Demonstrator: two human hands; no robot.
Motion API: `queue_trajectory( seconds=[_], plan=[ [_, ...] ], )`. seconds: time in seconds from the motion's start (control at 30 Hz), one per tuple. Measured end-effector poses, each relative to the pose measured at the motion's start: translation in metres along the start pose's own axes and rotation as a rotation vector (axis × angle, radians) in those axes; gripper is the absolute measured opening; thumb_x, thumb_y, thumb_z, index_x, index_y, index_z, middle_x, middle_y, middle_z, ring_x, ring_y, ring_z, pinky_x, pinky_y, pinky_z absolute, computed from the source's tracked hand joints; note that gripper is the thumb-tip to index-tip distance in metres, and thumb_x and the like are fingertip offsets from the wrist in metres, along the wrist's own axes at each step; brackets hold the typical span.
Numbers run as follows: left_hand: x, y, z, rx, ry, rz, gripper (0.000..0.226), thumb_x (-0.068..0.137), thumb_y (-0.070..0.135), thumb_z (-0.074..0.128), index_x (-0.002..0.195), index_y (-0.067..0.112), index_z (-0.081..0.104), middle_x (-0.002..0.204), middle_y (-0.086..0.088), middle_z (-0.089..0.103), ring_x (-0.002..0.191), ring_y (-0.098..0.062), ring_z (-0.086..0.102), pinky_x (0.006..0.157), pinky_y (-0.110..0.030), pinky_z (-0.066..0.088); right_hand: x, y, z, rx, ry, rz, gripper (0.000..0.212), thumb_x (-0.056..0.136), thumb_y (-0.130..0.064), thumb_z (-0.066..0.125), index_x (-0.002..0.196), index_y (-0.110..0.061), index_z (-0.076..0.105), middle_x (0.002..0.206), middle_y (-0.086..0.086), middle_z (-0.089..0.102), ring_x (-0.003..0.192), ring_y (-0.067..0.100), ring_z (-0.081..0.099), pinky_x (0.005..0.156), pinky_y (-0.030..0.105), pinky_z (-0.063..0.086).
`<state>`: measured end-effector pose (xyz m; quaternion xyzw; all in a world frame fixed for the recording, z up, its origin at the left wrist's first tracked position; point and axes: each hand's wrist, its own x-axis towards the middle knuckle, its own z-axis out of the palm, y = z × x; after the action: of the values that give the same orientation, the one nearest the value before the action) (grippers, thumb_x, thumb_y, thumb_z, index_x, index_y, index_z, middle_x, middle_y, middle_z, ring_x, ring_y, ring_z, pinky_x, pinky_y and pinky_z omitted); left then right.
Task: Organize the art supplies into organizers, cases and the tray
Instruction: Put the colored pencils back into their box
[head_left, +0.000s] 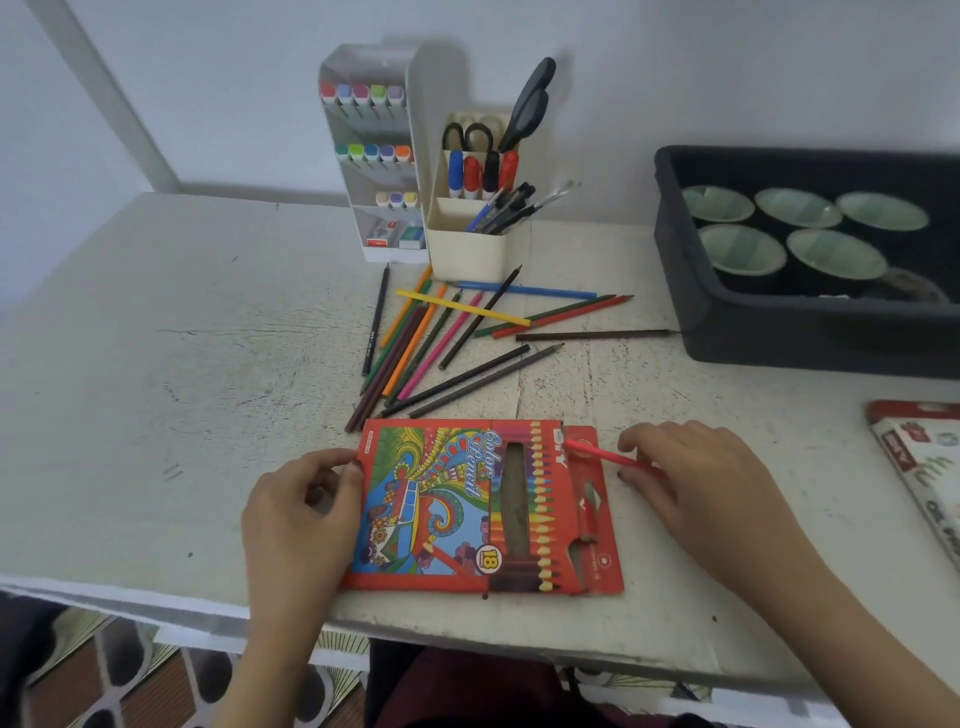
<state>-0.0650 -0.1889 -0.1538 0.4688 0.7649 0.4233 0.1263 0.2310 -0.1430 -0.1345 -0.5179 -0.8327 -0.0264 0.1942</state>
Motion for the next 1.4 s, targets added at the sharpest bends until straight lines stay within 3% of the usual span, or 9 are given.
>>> queue_trajectory(
  seconds=[0.37, 0.47, 0.6, 0.8, 0.87, 1.0, 1.1, 1.2, 1.4],
  plan=[
    [0.001, -0.001, 0.000, -0.016, -0.002, -0.007, 0.008, 0.084, 0.020, 0.064, 0.088, 0.024, 0.070, 0.070, 0.008, 0.064, 0.075, -0.016, 0.061, 0.066, -0.028, 0.046, 0.003, -0.012, 0.010, -0.043, 0.102, 0.074, 0.011, 0.071, -0.012, 0.079, 0.073, -0.016, 0.070, 0.063, -0.002, 0.063, 0.055, 0.020, 0.059, 0.059, 0.033, 0.043],
    [0.001, -0.001, 0.000, -0.009, -0.003, -0.006, 0.008, 0.084, 0.020, 0.064, 0.088, 0.023, 0.071, 0.070, 0.007, 0.064, 0.074, -0.015, 0.061, 0.064, -0.022, 0.043, 0.003, -0.017, 0.009, -0.027, 0.109, -0.003, 0.006, 0.078, -0.018, 0.068, 0.074, -0.019, 0.073, 0.065, -0.005, 0.062, 0.057, 0.017, 0.058, 0.065, 0.031, 0.037],
    [0.000, -0.001, 0.000, -0.006, -0.004, -0.009, 0.008, 0.084, 0.021, 0.064, 0.089, 0.022, 0.071, 0.071, 0.007, 0.065, 0.075, -0.015, 0.061, 0.064, -0.021, 0.043, -0.003, -0.021, 0.011, 0.087, 0.002, -0.081, 0.029, 0.084, -0.036, 0.047, 0.085, -0.027, 0.074, 0.081, -0.010, 0.063, 0.073, 0.011, 0.058, 0.079, 0.030, 0.033],
    [0.001, -0.001, -0.001, -0.009, -0.004, -0.002, 0.008, 0.085, 0.020, 0.064, 0.089, 0.021, 0.071, 0.071, 0.007, 0.064, 0.074, -0.015, 0.061, 0.062, -0.019, 0.041, -0.014, -0.010, 0.002, 0.189, -0.034, 0.029, 0.038, 0.084, -0.033, 0.040, 0.109, -0.026, 0.067, 0.102, -0.010, 0.062, 0.097, 0.006, 0.049, 0.088, 0.035, 0.035],
    [0.001, -0.001, 0.000, -0.008, -0.007, 0.000, 0.008, 0.085, 0.020, 0.064, 0.089, 0.021, 0.071, 0.071, 0.006, 0.064, 0.074, -0.015, 0.061, 0.063, -0.020, 0.041, -0.016, 0.000, -0.004, 0.111, -0.021, 0.083, 0.033, 0.083, -0.031, 0.042, 0.106, -0.026, 0.066, 0.100, -0.008, 0.062, 0.097, 0.009, 0.051, 0.087, 0.035, 0.034],
    [0.001, -0.001, -0.001, -0.001, -0.005, 0.006, 0.008, 0.085, 0.019, 0.064, 0.089, 0.020, 0.071, 0.070, 0.007, 0.064, 0.073, -0.014, 0.060, 0.061, -0.017, 0.038, -0.019, 0.015, -0.007, 0.039, -0.049, 0.186, 0.011, 0.083, -0.018, 0.068, 0.088, -0.028, 0.066, 0.085, -0.014, 0.062, 0.082, 0.016, 0.061, 0.082, 0.035, 0.031],
    [0.000, -0.001, -0.001, 0.003, -0.007, 0.007, 0.007, 0.085, 0.020, 0.063, 0.088, 0.022, 0.070, 0.070, 0.008, 0.063, 0.074, -0.015, 0.060, 0.062, -0.018, 0.038, -0.025, 0.012, -0.006, 0.082, -0.053, 0.149, 0.008, 0.085, -0.029, 0.058, 0.083, -0.034, 0.064, 0.081, -0.024, 0.053, 0.080, 0.003, 0.051, 0.087, 0.033, 0.028],
    [0.000, -0.001, -0.001, -0.003, -0.010, -0.001, 0.009, 0.086, 0.022, 0.062, 0.090, 0.022, 0.070, 0.072, 0.006, 0.064, 0.075, -0.015, 0.061, 0.062, -0.018, 0.039, -0.031, 0.002, -0.004, 0.147, -0.058, 0.086, 0.018, 0.085, -0.040, 0.043, 0.084, -0.039, 0.061, 0.081, -0.025, 0.056, 0.081, -0.004, 0.048, 0.094, 0.033, 0.026],
    [0.000, -0.001, 0.000, -0.002, 0.001, 0.007, 0.009, 0.086, 0.022, 0.062, 0.090, 0.022, 0.070, 0.072, 0.007, 0.064, 0.075, -0.016, 0.061, 0.063, -0.022, 0.042, -0.035, -0.017, 0.002, 0.222, -0.052, 0.029, 0.014, 0.086, -0.042, 0.045, 0.095, -0.039, 0.056, 0.086, -0.024, 0.059, 0.083, -0.006, 0.051, 0.094, 0.028, 0.026]
  ],
)
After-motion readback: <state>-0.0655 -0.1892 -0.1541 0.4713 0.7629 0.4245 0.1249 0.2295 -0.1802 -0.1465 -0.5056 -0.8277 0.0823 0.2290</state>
